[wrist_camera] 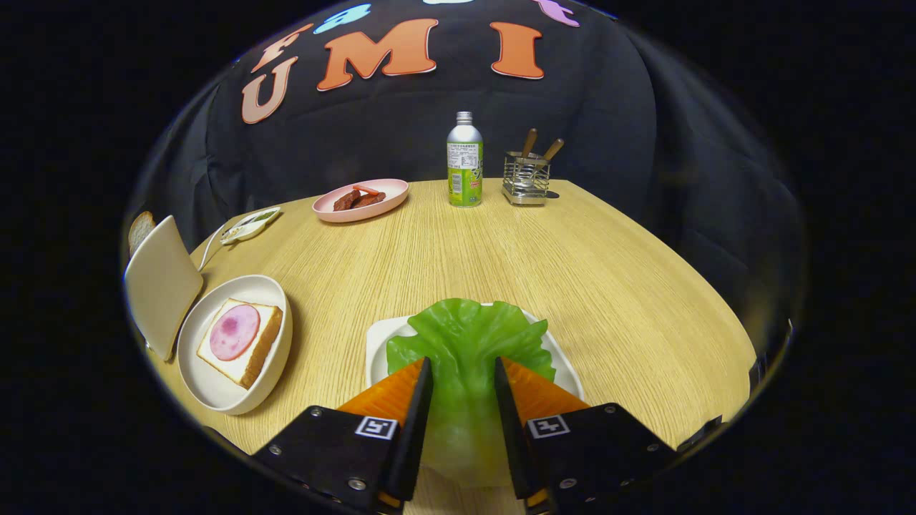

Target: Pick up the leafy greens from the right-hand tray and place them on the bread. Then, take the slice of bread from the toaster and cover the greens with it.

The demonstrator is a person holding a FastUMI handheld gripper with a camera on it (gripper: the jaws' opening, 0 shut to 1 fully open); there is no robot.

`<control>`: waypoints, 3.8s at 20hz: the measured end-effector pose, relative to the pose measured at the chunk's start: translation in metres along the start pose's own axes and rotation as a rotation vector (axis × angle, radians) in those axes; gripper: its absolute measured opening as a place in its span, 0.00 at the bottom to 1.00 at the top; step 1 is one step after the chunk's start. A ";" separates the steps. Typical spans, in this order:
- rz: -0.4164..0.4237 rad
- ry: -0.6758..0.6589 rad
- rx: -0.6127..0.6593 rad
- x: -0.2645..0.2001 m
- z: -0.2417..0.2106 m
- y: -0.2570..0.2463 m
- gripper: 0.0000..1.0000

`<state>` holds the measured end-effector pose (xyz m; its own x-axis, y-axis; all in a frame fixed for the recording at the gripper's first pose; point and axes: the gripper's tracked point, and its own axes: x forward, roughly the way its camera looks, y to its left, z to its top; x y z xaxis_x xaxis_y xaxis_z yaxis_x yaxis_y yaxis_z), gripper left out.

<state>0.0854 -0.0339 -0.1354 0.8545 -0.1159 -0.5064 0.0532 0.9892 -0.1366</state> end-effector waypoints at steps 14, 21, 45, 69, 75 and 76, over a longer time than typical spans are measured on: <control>0.025 -0.067 -0.001 -0.027 0.025 0.016 0.04; 0.076 -0.113 -0.050 -0.047 0.042 0.053 0.04; 0.313 -0.111 -0.191 -0.050 0.036 0.217 0.04; 0.260 -0.136 -0.164 -0.052 0.052 0.237 0.89; 0.271 -0.200 -0.193 -0.089 0.089 0.268 0.98; 0.275 -0.215 -0.200 -0.096 0.098 0.275 0.98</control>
<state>0.0687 0.2578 -0.0412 0.9125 0.1927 -0.3608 -0.2758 0.9413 -0.1949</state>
